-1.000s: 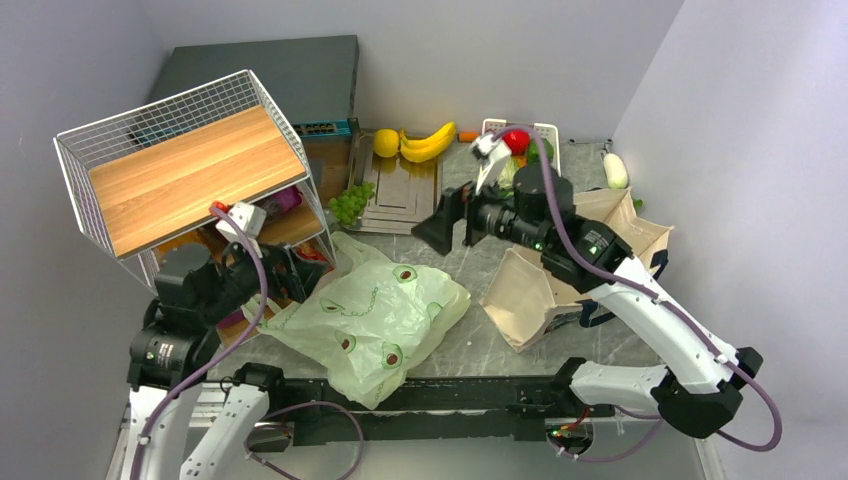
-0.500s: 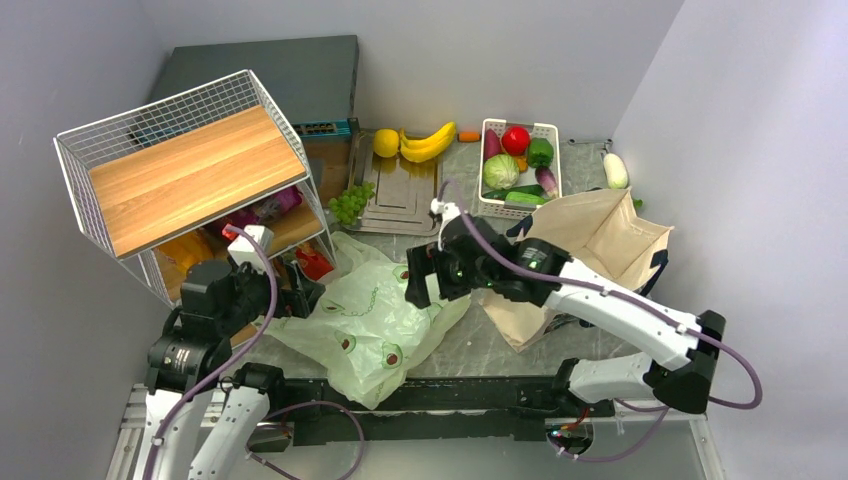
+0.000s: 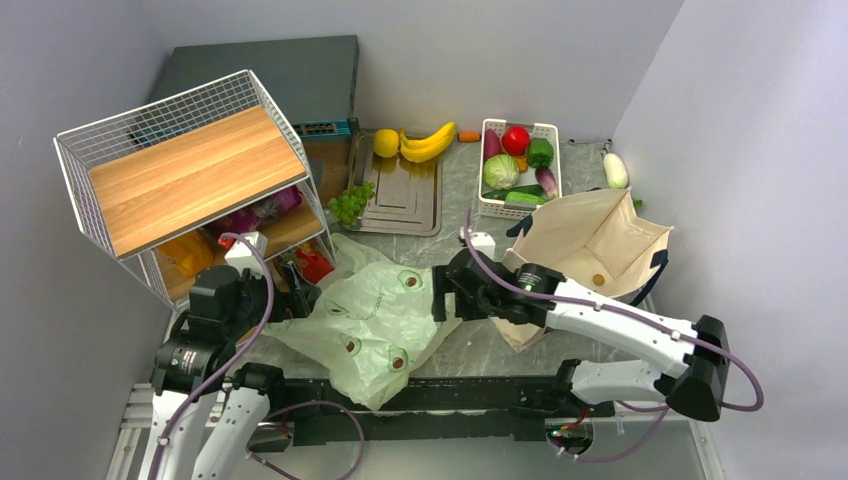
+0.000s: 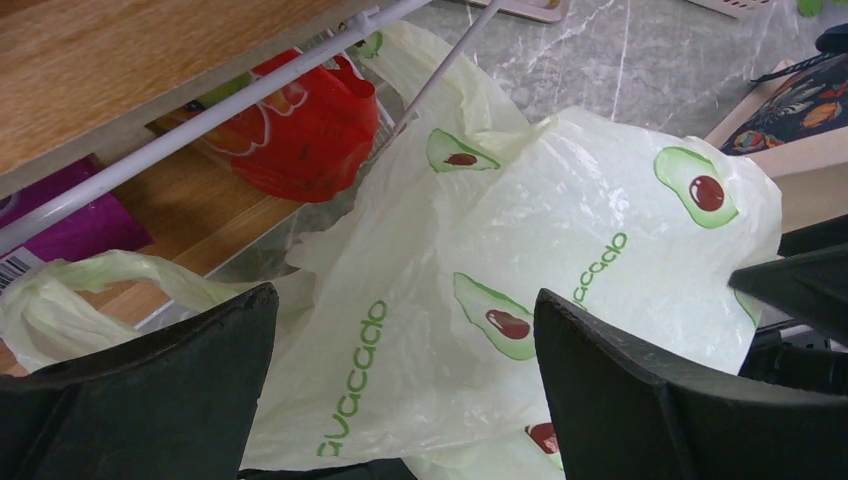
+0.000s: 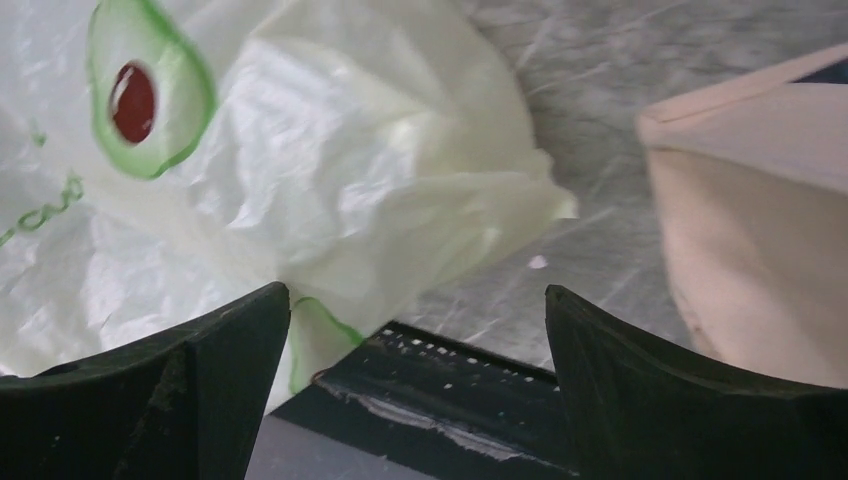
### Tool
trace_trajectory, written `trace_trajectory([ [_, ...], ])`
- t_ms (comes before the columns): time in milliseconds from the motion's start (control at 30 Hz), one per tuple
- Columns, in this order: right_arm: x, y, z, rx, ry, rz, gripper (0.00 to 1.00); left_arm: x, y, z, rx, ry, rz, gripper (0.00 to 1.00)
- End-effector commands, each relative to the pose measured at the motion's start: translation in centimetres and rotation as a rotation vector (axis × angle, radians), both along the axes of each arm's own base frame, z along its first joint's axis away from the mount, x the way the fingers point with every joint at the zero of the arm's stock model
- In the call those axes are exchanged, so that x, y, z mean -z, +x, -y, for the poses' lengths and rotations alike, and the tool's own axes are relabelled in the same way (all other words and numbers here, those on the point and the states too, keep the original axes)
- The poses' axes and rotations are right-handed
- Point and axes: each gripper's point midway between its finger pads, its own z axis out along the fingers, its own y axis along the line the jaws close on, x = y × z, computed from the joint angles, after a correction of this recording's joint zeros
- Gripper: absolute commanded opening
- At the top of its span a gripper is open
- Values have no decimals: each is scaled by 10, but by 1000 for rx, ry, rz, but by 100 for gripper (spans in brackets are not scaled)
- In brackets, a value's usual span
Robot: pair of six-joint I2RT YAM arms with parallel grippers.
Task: Place the food into the grocery bag and tie it
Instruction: Adjust the grocery bag at the center of the board, then move the grocery bag to the center of the board.
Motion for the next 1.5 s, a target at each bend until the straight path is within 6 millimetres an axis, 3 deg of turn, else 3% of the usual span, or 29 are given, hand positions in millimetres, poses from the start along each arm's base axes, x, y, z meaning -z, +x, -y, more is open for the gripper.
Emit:
trace_trajectory([
  [0,-8,28,51,188,-46,134,100,-9,6,-3,-40,-18,43,99],
  [167,1,46,124,396,-86,146,100,-7,9,-6,-61,-12,38,99],
  [267,-15,51,172,563,-172,245,100,-7,10,-7,-69,-12,41,99],
  [400,-47,39,224,817,-267,301,100,-7,10,-7,-73,-14,43,99],
  [533,-69,26,253,1000,-310,323,100,-7,10,-7,-74,-14,43,99],
  [600,-73,38,237,889,-281,334,100,-7,11,-7,-73,-15,41,99],
  [733,-68,59,157,484,-50,299,100,-4,11,-7,-76,-12,34,99],
  [900,-65,46,74,262,139,145,100,-4,11,-11,-100,-6,28,99],
  [1033,-69,30,30,169,189,126,100,-4,12,-12,-108,-8,42,99],
  [1133,-57,17,6,122,221,74,100,-5,12,-12,-107,-10,46,99],
  [1367,-31,-5,-23,110,268,9,94,-6,11,-13,-111,-10,50,99],
  [1467,-24,-7,-33,90,269,-3,82,-5,11,-13,-113,-9,48,99],
])
